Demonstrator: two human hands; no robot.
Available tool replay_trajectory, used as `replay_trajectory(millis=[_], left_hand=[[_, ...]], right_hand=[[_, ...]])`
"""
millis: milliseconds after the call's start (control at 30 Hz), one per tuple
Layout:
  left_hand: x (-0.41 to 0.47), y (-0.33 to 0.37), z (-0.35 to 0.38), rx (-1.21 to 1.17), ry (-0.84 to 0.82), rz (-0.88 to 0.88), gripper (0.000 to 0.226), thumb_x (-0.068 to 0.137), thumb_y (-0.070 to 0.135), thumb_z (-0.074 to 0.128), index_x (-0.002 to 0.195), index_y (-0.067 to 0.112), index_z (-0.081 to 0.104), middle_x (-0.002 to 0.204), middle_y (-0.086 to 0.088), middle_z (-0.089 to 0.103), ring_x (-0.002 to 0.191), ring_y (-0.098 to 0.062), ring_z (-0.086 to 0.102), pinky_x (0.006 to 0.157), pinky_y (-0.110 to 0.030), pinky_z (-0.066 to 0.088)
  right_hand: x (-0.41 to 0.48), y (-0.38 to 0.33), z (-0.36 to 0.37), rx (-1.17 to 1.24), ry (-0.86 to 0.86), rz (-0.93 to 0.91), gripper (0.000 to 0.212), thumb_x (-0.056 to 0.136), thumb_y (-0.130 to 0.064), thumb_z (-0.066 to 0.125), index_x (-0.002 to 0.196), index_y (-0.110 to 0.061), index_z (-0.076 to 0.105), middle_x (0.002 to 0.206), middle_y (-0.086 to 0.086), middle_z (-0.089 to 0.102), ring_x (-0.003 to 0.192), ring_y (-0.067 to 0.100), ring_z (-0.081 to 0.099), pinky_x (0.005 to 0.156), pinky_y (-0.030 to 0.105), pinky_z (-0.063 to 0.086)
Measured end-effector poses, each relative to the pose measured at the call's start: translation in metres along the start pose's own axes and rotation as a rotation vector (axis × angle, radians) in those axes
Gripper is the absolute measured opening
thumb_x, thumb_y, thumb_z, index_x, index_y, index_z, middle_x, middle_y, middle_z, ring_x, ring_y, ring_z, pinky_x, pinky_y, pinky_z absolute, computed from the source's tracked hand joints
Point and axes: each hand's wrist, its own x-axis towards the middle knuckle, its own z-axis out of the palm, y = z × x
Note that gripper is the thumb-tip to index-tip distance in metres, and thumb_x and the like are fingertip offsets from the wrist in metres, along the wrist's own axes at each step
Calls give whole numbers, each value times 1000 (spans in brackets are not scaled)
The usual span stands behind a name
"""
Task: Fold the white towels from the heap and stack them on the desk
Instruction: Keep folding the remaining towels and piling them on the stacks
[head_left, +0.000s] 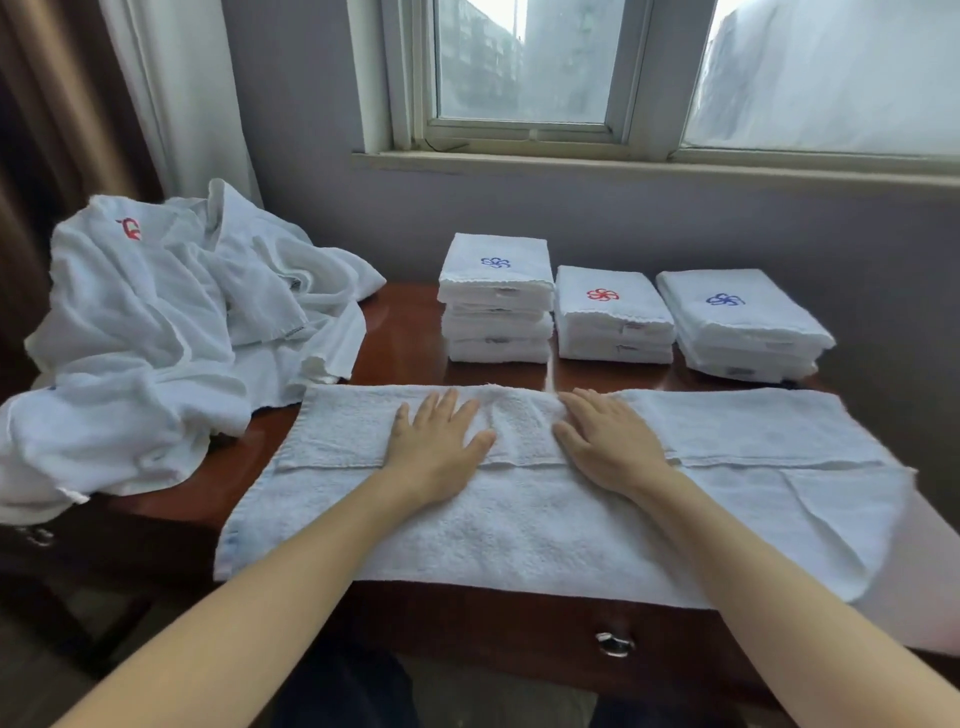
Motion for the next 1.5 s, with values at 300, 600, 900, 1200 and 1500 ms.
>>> replay_trajectory(millis=[300, 600, 900, 1200, 1500], left_hand=[[32, 58, 7, -22, 1, 120, 62, 101, 57, 20, 157, 33, 9, 166, 3, -1, 152, -15, -7, 121, -48, -7], [31, 11, -16, -186, 260, 112, 33, 100, 37, 46, 127, 25, 59, 135, 5, 52, 125, -15, 46, 98, -33, 40], [28, -63, -34, -211, 418, -208, 35, 94, 29, 56, 127, 17, 55, 124, -6, 55, 116, -25, 50, 97, -39, 43], [34, -72, -17, -380, 453, -285, 58, 95, 33, 56, 145, 14, 36, 135, -6, 51, 128, -26, 45, 108, -45, 35], [37, -78, -19, -532, 458, -156, 37, 94, 30, 60, 131, 33, 59, 118, 9, 65, 114, -13, 56, 103, -38, 43]], right_hand=[[-18, 59, -21, 21, 61, 106, 55, 100, -47, 38, 150, -24, 36, 157, -2, 33, 145, 16, 27, 119, 32, 14], [-14, 33, -37, 197, 159, 9, 48, 96, -34, 57, 141, -22, 50, 141, -5, 53, 128, 15, 47, 114, 44, 31], [45, -54, -10, 157, 72, -189, 47, 97, -28, 50, 143, -25, 46, 148, -7, 47, 143, 12, 30, 122, 38, 6], [52, -64, 16, 238, 100, -116, 41, 96, -31, 51, 136, -23, 53, 142, -8, 51, 132, 14, 44, 121, 40, 16], [50, -65, 16, 238, 114, -124, 41, 96, -31, 52, 136, -27, 53, 142, -10, 50, 132, 14, 42, 120, 39, 20]])
